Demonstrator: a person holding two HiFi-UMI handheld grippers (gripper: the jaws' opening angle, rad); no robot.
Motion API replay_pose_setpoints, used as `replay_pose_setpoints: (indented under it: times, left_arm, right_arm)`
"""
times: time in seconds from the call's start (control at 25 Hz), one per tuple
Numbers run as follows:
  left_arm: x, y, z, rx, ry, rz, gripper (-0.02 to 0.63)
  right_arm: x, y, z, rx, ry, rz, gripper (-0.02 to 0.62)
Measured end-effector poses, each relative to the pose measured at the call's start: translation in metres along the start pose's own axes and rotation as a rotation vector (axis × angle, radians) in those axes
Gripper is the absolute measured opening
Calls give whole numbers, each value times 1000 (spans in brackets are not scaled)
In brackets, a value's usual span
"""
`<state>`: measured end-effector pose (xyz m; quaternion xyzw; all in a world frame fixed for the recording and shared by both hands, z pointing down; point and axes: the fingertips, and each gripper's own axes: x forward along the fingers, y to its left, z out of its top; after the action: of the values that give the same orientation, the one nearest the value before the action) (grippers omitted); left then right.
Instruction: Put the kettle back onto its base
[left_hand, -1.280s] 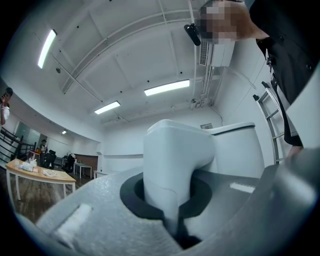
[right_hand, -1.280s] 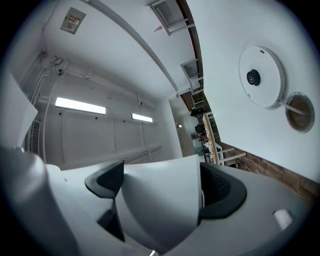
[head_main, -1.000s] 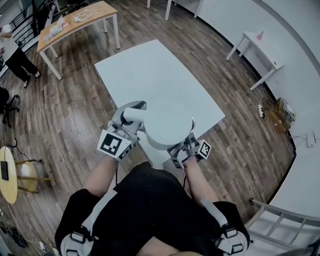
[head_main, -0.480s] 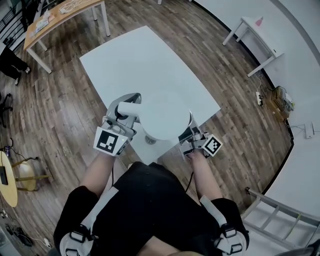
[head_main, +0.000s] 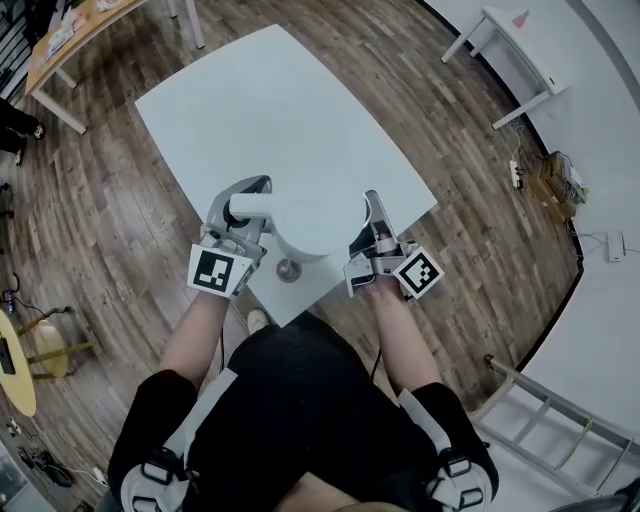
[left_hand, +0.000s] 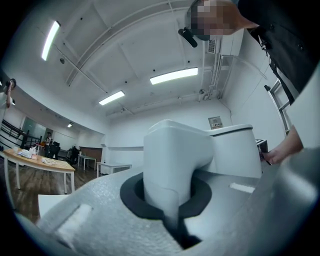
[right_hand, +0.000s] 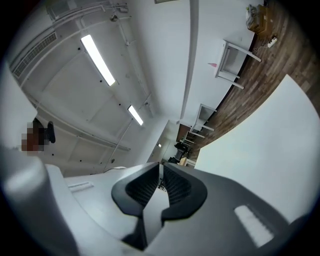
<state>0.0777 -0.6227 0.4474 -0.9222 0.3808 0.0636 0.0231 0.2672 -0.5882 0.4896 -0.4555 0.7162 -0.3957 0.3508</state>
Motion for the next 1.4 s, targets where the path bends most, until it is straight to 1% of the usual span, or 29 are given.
replay_pose_setpoints:
  times: [0.08, 0.24, 0.36, 0.44, 0.52, 0.6, 0.72, 0.84, 0.96, 1.24, 1.4]
  left_arm:
    - [3, -1, -10, 2, 6, 1, 0]
    - [9, 0, -29, -2, 10, 13, 0]
    - [14, -1, -38, 12, 31, 8, 0]
    - [16, -3, -43, 23, 30, -9, 0]
    - [15, -6, -51, 24, 27, -25, 0]
    - [14, -5, -59, 22, 35, -27, 0]
    - [16, -3, -68, 16, 41, -16, 2]
    - [14, -3, -78, 19, 56, -6, 2]
    - [15, -1, -83, 24, 66, 2, 2]
    - [14, 1, -93, 8, 66, 8, 2]
    - [15, 0, -96, 9, 66, 1, 3]
  right_arm:
    - [2, -7, -4, 17, 14, -10, 20]
    - [7, -22, -8, 22, 39, -29, 20]
    - [11, -27, -12, -9, 86, -27, 20]
    - [12, -31, -17, -36, 124, -38, 25]
    - [12, -36, -21, -44, 139, -54, 23]
    - [13, -38, -22, -62, 139, -57, 23]
    - [16, -45, -23, -99, 148, -79, -6]
    - [12, -58, -30, -68, 160, -102, -6]
    - [13, -60, -32, -51, 157, -81, -6]
    - [14, -68, -36, -65, 159, -104, -6]
    - [8, -72, -38, -31, 152, -99, -6]
